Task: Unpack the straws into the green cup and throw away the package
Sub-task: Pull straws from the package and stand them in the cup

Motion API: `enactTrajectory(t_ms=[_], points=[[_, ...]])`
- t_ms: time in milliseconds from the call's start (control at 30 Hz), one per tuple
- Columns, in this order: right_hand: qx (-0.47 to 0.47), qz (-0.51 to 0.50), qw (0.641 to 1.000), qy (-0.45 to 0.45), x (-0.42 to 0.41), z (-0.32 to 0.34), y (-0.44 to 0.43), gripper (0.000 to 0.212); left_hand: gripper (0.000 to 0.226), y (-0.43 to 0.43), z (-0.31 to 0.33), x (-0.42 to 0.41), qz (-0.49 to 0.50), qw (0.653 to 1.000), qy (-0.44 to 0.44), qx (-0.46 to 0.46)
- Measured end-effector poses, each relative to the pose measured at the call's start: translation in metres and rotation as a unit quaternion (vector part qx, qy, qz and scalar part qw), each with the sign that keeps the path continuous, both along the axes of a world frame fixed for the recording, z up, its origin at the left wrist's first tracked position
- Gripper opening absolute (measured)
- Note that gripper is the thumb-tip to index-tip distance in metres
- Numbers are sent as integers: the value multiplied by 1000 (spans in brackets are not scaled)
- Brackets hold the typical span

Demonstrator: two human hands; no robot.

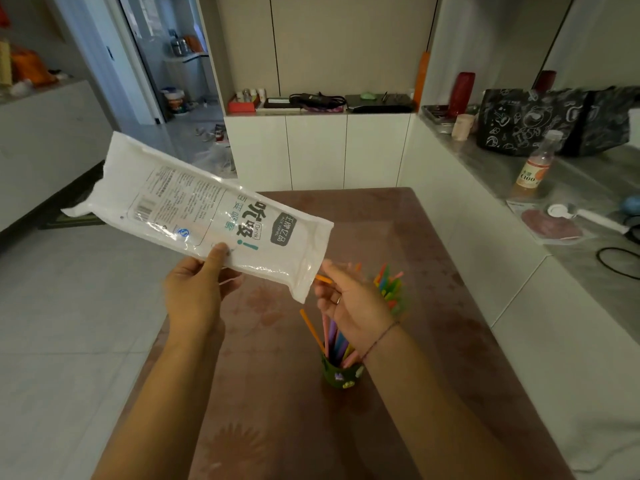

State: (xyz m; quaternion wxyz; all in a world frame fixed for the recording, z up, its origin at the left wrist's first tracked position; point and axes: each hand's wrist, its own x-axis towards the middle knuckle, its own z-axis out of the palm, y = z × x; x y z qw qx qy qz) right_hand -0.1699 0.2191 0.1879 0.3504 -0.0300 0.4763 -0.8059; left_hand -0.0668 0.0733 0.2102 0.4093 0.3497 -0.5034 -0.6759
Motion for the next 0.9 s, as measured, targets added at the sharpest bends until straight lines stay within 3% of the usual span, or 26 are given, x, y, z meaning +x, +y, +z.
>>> enactTrajectory(t_ms=[100, 233, 367, 633, 733, 900], points=[[41, -13, 996, 81, -4, 0, 6, 12, 8, -5, -9, 0, -18, 997, 9, 77], [74, -72, 988, 111, -21, 4, 23, 11, 24, -16, -20, 3, -33, 983, 22, 180], [43, -124, 988, 87, -36, 5, 40, 13, 37, -18, -34, 6, -41, 969, 19, 243], [-32, -82, 995, 36, -23, 0, 26, 10, 19, 2, -42, -4, -81, 952, 14, 294], [-4, -159, 983, 92, -29, 2, 30, 14, 19, 0, -46, -3, -72, 951, 8, 300], [74, -277, 930, 229, -50, 8, 54, 26, 20, -13, -59, 8, -38, 950, -13, 310]])
